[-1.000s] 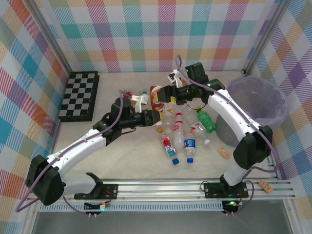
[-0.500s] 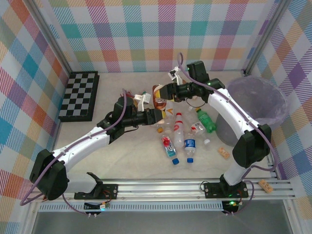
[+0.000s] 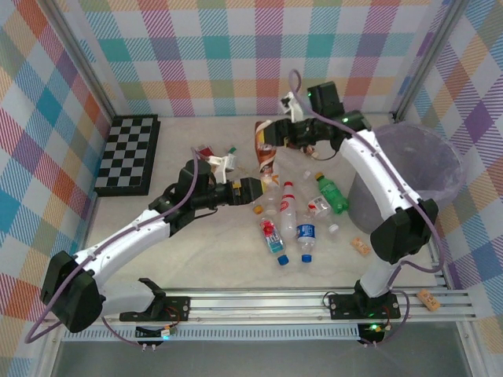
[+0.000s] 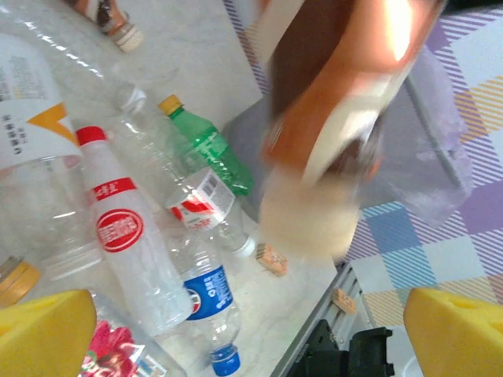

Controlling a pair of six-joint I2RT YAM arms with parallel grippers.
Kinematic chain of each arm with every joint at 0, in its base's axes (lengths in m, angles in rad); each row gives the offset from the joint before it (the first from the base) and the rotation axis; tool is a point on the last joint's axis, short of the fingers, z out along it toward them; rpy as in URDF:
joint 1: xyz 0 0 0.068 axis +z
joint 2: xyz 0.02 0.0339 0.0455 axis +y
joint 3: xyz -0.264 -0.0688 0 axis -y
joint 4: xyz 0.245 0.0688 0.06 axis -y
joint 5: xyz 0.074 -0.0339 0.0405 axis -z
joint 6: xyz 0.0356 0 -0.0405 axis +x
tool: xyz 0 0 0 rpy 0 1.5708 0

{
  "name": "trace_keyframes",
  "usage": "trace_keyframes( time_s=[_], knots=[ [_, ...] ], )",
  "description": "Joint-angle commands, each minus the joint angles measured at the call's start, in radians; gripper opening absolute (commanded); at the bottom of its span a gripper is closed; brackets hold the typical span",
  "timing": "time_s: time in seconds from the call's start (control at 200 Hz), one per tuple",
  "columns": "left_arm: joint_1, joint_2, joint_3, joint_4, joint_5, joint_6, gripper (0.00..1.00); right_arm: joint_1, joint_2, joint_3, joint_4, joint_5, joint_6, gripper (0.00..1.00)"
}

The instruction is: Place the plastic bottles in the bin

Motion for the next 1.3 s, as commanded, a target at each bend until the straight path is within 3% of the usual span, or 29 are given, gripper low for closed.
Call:
trace_keyframes(
  time_s=[0.0, 0.27, 0.76, 1.0, 1.16, 1.29],
  knots=[
    [0.019, -0.026, -0.025, -0.061, -0.067, 0.025, 1.00, -0.056, -0.004, 0.181, -0.230, 0.201, -0.093, 0.51],
    [0.077, 0.012, -0.032, -0.130, -0.173, -0.040, 1.00, -0.244, -0.069, 0.377, -0.393, 0.374, -0.118, 0.50],
    [0.107, 0.057, 0.020, -0.330, -0.324, -0.047, 0.98, -0.818, -0.274, 0.267, -0.402, 0.377, -0.095, 0.50],
    [0.119, 0.059, 0.020, -0.351, -0.350, -0.043, 0.98, -0.859, -0.283, 0.126, -0.402, 0.440, -0.169, 0.50],
    [0.119, 0.078, 0.014, -0.342, -0.338, -0.046, 0.98, -0.859, -0.299, -0.020, -0.347, 0.408, -0.181, 0.39],
    [0.123, 0.082, 0.021, -0.356, -0.363, -0.038, 0.98, -0.858, -0.299, -0.124, -0.328, 0.417, -0.188, 0.37]
  ],
)
